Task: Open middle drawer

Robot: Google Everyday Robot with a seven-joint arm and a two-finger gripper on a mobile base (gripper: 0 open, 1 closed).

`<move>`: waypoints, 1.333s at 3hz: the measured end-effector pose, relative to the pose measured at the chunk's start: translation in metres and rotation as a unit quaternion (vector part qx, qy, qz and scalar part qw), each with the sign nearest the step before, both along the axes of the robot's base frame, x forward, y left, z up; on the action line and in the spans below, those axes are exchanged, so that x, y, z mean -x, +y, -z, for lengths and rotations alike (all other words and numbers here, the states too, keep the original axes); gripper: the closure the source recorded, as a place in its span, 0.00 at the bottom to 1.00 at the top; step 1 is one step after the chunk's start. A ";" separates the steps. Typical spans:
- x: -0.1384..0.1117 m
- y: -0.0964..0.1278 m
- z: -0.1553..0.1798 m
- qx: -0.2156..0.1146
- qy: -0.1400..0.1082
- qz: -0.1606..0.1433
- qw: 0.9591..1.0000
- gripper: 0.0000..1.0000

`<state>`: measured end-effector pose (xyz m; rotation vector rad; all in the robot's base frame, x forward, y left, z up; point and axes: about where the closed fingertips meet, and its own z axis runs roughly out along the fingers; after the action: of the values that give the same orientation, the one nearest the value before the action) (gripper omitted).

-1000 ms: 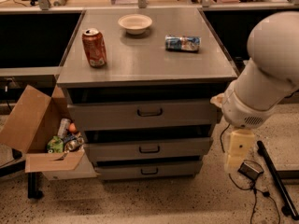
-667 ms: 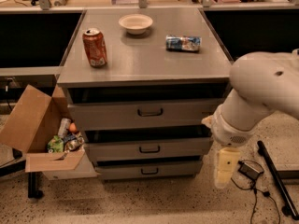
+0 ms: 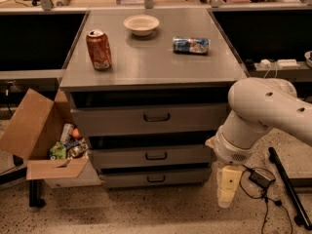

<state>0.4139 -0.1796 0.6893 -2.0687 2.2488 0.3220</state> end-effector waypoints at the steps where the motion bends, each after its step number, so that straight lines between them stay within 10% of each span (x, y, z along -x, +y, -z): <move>1: -0.013 -0.005 0.033 0.004 -0.009 -0.008 1.000 0.00; 4: -0.090 -0.034 0.192 -0.010 -0.055 -0.039 0.998 0.00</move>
Offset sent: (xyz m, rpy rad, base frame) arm 0.0762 -0.0300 -0.1881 0.0097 -0.0947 0.1115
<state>0.5038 -0.2137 0.4977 -2.1124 2.1002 0.2277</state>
